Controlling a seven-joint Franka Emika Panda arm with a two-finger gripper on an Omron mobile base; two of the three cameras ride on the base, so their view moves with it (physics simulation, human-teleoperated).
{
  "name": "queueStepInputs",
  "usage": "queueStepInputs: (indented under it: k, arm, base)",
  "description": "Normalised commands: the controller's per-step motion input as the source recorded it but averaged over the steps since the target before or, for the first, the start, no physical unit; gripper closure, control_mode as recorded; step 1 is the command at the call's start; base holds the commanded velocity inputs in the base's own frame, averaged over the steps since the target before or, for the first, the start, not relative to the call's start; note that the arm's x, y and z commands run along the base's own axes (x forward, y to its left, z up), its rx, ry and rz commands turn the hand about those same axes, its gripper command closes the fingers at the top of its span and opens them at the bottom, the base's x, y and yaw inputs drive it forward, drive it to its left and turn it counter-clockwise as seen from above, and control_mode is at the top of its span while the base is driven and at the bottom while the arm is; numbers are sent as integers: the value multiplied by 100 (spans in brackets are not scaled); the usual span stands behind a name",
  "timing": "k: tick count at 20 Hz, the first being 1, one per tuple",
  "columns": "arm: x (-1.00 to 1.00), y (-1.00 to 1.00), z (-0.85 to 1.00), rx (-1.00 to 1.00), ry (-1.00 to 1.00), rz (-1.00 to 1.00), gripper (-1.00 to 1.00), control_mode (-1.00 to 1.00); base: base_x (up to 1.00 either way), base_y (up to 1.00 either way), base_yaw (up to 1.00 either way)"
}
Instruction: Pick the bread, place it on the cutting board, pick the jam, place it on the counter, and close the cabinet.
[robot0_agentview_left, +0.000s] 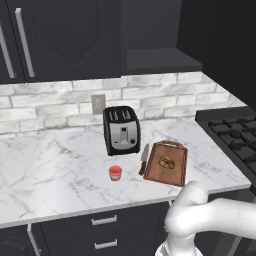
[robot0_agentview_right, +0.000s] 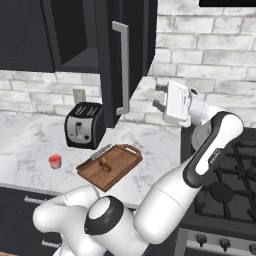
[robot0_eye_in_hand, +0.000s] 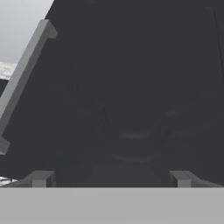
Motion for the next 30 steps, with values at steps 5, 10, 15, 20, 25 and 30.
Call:
queueStepInputs:
  k: [5,10,15,20,25,30]
  arm:
    - [-1,-14,0,0,0,5,-100,-100]
    - [-7,-13,0,0,0,5,-100,-100]
    - [-21,-1,6,0,0,1,-100,-100]
    - [-22,3,9,0,0,0,-100,-100]
    - [-16,15,2,0,0,0,-100,-100]
    - [-10,25,0,0,0,0,-100,-100]
  base:
    - [0,0,0]
    - [0,0,0]
    - [0,0,0]
    - [0,0,0]
    - [0,0,0]
    - [0,0,0]
